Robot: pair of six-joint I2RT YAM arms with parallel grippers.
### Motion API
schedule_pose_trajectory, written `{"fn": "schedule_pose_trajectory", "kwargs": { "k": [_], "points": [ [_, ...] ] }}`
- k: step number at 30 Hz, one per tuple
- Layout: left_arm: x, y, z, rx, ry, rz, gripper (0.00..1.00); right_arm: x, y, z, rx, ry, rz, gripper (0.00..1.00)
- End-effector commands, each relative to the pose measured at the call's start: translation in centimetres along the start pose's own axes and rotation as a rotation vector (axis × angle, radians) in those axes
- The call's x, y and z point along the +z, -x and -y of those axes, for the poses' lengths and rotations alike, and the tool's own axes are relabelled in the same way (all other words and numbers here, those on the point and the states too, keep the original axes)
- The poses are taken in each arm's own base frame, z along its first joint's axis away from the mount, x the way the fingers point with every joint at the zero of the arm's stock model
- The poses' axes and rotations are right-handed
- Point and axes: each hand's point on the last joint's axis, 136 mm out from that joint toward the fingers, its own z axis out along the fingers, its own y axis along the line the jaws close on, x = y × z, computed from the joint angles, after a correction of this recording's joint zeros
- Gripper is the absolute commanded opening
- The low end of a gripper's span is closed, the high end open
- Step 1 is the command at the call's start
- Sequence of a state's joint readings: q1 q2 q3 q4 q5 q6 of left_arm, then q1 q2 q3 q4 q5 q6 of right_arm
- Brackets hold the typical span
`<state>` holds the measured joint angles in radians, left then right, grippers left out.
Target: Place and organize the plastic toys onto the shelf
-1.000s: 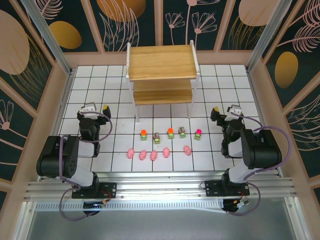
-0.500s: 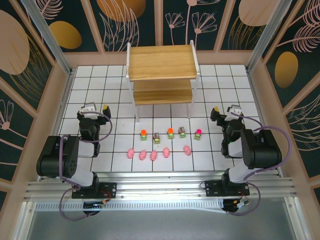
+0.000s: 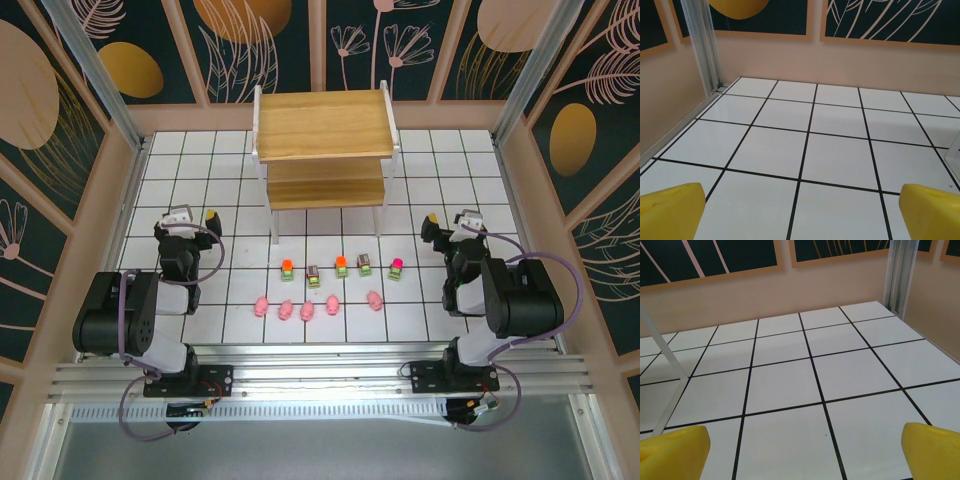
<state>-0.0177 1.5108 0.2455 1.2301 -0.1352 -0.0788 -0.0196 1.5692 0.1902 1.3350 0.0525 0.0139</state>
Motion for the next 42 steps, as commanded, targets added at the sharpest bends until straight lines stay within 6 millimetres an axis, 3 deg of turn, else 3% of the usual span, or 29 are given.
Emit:
{"fn": "schedule_pose_trajectory", "kwargs": {
  "k": [1,8,13,21,26,31,37,42],
  "points": [
    [-0.8,1.3,-0.4,0.000,0.017,0.049,0.99,-0.2,1.5,0.4,0.022,-0.033,0.062,0.98],
    [-3.1,3.6,-0.2,0.040,0.132,0.105,0.99,-0.7,2.9,0.8,0.017,-0.083,0.086,0.98],
    [-4.8,5.0,-0.6,-0.063,0.218,0.138,0.99,-1.0,4.5,1.2,-0.006,-0.192,0.097,0.98],
    [-4.3,7.9,3.0,-0.217,0.113,0.070,0.99,-0.8,6.8,2.7,0.183,-0.473,-0.020,0.98],
    [-5.1,8.1,6.3,-0.247,-0.020,-0.004,0.99,-2.5,7.8,-0.4,0.247,-0.406,-0.083,0.99],
    [-7.8,7.3,9.7,-0.187,-0.095,-0.043,0.99,-5.6,7.9,-4.7,0.164,-0.295,-0.103,0.99],
    [-11.0,4.1,12.4,-0.162,-0.187,-0.153,0.99,-8.9,5.4,-9.8,0.106,-0.154,-0.243,0.99],
    [-13.1,2.0,13.4,-0.146,-0.245,-0.217,0.91,-12.0,2.6,-12.8,0.043,-0.064,-0.353,0.96]
  ]
}}
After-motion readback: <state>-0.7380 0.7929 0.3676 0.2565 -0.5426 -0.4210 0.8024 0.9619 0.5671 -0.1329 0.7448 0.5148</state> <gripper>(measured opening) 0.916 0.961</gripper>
